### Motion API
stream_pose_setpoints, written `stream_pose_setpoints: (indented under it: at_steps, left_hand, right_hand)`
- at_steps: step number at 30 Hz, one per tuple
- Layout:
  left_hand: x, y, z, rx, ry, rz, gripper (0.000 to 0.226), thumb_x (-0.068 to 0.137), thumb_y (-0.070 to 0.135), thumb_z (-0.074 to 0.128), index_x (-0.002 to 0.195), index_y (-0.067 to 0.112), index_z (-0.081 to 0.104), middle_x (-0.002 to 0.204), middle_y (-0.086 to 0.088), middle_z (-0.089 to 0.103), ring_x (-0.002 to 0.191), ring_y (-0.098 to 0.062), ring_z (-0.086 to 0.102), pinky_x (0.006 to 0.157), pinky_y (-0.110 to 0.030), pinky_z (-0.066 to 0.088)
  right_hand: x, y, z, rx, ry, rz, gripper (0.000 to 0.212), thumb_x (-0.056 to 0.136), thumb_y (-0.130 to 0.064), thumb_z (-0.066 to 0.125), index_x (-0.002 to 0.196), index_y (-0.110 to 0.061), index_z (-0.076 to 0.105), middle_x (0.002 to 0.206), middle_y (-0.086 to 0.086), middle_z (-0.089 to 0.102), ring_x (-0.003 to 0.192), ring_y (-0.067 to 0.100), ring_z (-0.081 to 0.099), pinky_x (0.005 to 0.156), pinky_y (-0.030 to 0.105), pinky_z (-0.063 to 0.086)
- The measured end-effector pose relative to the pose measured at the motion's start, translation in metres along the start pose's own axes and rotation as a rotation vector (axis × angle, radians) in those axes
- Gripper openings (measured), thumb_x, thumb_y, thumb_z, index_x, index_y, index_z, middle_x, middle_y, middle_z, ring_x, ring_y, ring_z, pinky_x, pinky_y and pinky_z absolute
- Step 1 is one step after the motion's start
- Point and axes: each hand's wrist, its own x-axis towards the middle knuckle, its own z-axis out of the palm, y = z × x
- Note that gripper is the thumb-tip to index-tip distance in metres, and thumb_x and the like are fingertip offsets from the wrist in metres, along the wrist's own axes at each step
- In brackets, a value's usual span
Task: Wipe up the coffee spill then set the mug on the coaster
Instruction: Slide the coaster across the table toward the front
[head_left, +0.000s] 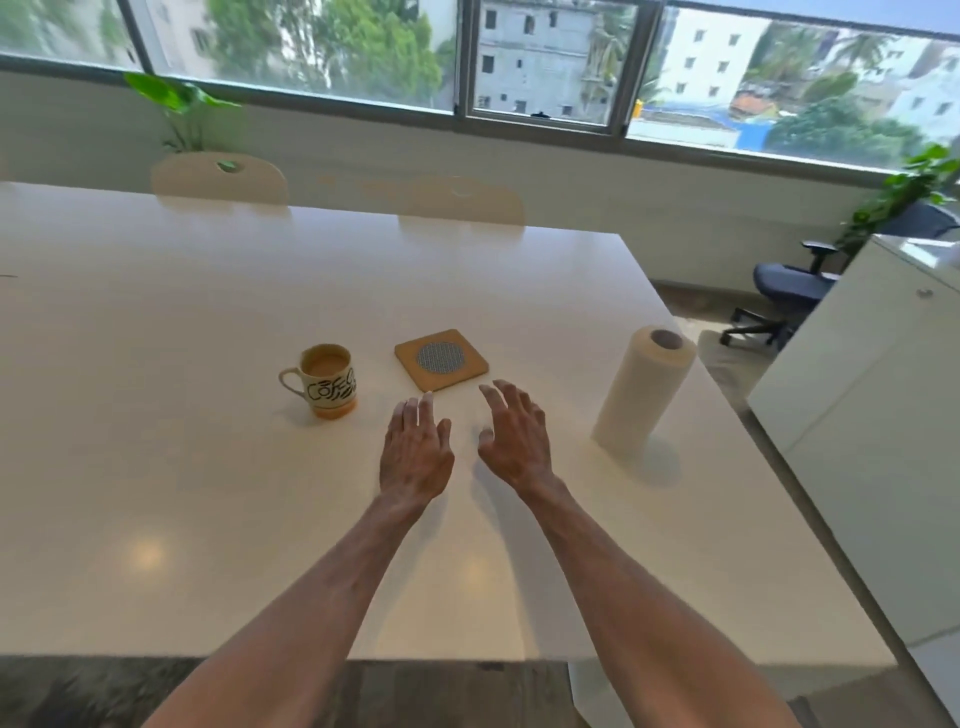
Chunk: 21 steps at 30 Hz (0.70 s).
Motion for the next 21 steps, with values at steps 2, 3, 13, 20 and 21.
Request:
stream_pose_setpoints:
  at_steps: [2,3,13,20,21]
  left_hand:
    - [0.013,-0.003,0.001,-0.031,0.009,-0.042,0.060,0.116,0.036,0.038,0.169,0.011,0.025,0.173,-0.013,0.032,0.164,-0.030,0.023,0.134,-0.047,0.024]
    - [0.019,-0.005,0.002,-0.041,0.012,-0.054,0.060,0.115,0.035,0.039,0.169,0.011,0.025,0.174,-0.013,0.031,0.163,-0.029,0.023,0.133,-0.048,0.026]
    - [0.078,-0.011,0.012,-0.010,0.046,-0.118,0.065,0.115,0.034,0.043,0.170,0.006,0.023,0.175,-0.013,0.030,0.163,-0.029,0.024,0.132,-0.046,0.027]
    - [0.119,-0.008,0.021,0.001,0.006,-0.166,0.070,0.116,0.037,0.041,0.171,0.003,0.015,0.177,-0.016,0.024,0.166,-0.030,0.016,0.134,-0.045,0.019]
    - [0.122,-0.009,0.023,-0.004,-0.003,-0.183,0.071,0.116,0.037,0.041,0.171,0.002,0.014,0.177,-0.017,0.023,0.166,-0.030,0.016,0.135,-0.045,0.019]
  right_hand:
    - [0.018,0.003,0.005,0.009,-0.015,-0.025,0.069,0.100,-0.014,0.060,0.165,-0.019,0.039,0.173,0.002,0.034,0.160,0.023,0.032,0.130,0.044,0.026]
    - [0.026,0.004,0.007,0.019,-0.019,-0.032,0.068,0.100,-0.014,0.060,0.165,-0.019,0.039,0.172,0.002,0.034,0.159,0.023,0.032,0.130,0.044,0.026]
    - [0.096,0.010,0.027,0.093,-0.053,-0.125,0.069,0.099,-0.010,0.060,0.164,-0.019,0.041,0.171,0.001,0.036,0.159,0.022,0.033,0.129,0.045,0.027]
    - [0.137,0.020,0.030,0.144,-0.036,-0.065,0.063,0.099,-0.010,0.059,0.161,-0.018,0.046,0.165,0.000,0.044,0.154,0.021,0.039,0.126,0.041,0.031]
    - [0.143,0.022,0.030,0.149,-0.037,-0.049,0.063,0.099,-0.010,0.058,0.160,-0.017,0.046,0.164,0.001,0.045,0.153,0.022,0.040,0.125,0.041,0.032]
